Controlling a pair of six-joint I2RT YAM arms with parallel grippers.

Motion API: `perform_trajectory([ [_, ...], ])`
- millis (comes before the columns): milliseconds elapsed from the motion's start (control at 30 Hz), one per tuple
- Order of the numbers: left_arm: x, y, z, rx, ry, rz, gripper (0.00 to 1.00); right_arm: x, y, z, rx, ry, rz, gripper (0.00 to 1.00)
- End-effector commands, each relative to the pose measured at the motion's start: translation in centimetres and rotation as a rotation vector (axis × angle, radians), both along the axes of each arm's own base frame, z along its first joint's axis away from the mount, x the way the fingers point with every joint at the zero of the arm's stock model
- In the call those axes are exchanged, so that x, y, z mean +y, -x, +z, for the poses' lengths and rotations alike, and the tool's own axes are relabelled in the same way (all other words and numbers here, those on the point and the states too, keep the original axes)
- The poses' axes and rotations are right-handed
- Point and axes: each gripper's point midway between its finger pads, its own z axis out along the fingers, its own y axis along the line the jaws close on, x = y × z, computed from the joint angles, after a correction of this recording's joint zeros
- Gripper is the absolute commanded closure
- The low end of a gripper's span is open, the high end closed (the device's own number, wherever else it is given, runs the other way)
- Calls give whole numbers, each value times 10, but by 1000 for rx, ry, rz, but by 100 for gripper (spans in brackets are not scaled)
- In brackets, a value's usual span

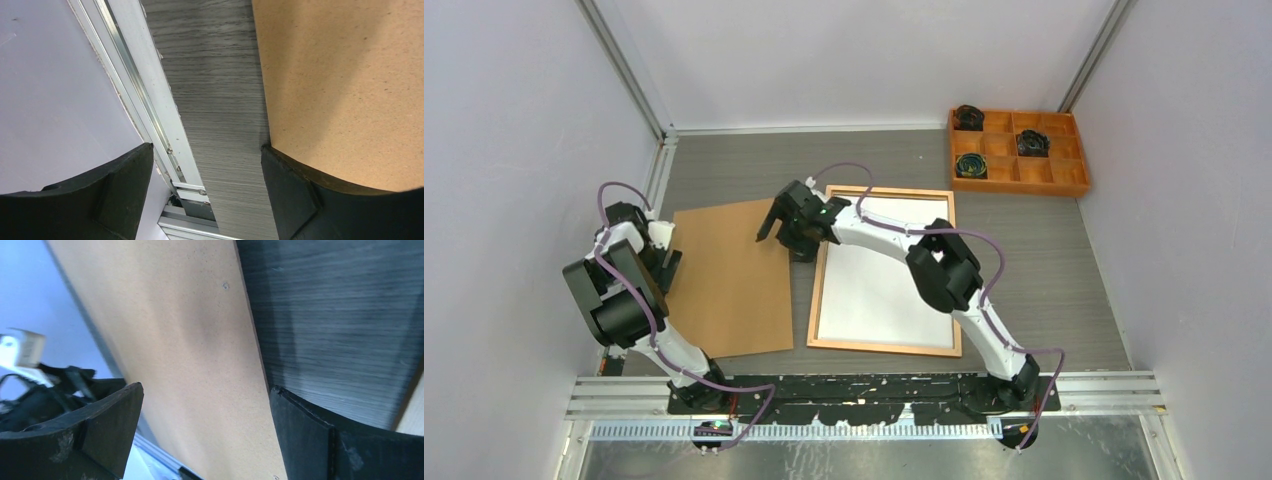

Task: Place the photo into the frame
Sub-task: Pick up the photo frame item at the center of the board.

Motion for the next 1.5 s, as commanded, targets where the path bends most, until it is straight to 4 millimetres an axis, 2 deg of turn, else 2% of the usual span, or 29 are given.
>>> perform_trajectory([
  [0, -52, 4, -35, 6, 234, -13, 18, 64, 16, 167, -133, -515, 109, 0],
  [167, -53, 3, -31, -1, 239, -21, 19, 71, 26, 215, -169, -679, 160, 0],
  [267, -53, 4, -34, 9, 241, -21, 19, 73, 33, 228, -177, -725, 193, 0],
  [333, -53, 4, -36, 12, 241, -20, 19, 74, 37, 227, -166, -729, 211, 0],
  [567, -52, 4, -36, 11, 233, -19, 19, 72, 44, 200, -94, -695, 218, 0],
  [733, -51, 3, -33, 6, 231, -21, 19, 65, 43, 195, -110, -652, 205, 1],
  [833, -52, -1, -24, -10, 240, -28, 18, 53, 40, 197, -146, -596, 185, 12],
  [967, -59, -15, 7, -70, 285, -50, 6, 36, 32, 196, -174, -528, 143, 49],
  [1067, -81, -26, 48, -149, 350, -125, 1, 28, 25, 197, -170, -510, 120, 76],
  [1133, -106, -31, 78, -224, 405, -211, 0, 22, 15, 200, -163, -506, 96, 89],
  [1233, -150, -34, 119, -329, 463, -374, 0, 13, -4, 207, -153, -506, 53, 98],
  [1300, -178, -35, 140, -405, 463, -497, 0, 0, -30, 219, -161, -511, -3, 99],
  [1400, -217, -35, 169, -525, 472, -682, 0, -24, -66, 245, -194, -535, -102, 99],
  [1467, -236, -33, 191, -623, 489, -780, 0, -42, -86, 264, -218, -558, -174, 99],
])
